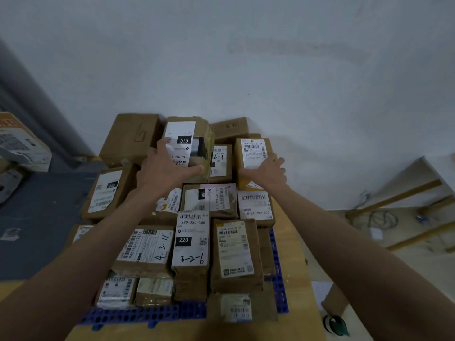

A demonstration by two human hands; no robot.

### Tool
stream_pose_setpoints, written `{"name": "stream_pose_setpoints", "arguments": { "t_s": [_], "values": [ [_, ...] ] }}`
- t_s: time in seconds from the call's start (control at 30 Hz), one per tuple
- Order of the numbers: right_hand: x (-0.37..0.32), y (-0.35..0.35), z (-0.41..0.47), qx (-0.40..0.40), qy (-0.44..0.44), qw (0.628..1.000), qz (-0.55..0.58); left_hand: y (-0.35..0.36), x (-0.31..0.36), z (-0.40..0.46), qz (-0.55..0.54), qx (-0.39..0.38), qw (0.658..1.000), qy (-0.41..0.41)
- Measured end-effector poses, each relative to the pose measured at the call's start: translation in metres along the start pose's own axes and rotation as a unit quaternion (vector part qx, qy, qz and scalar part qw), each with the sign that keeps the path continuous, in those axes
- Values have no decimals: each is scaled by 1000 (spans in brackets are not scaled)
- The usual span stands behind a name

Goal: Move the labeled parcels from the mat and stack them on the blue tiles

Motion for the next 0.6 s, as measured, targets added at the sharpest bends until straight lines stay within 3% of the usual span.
{"name": "stream_pose_setpoints", "arguments": {
  "t_s": [0.3, 0.6],
  "values": [
    [-17, 12, 19, 7, -20, 999, -34, 3, -11, 17, -11, -9, 1000, -13],
    [-5, -2, 8, -10, -68, 998, 17, 6, 0, 9, -6, -4, 1000, 3]
  ]
}}
Point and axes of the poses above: each hand's wrist, its own z-axis towards the middle knuckle, its own y-axis out of the palm, x = y × z, the point moved 2 cm from there along z, towards the middle knuckle, and after that the axes turned 9 degrees about -x, right-handed, at the moved point
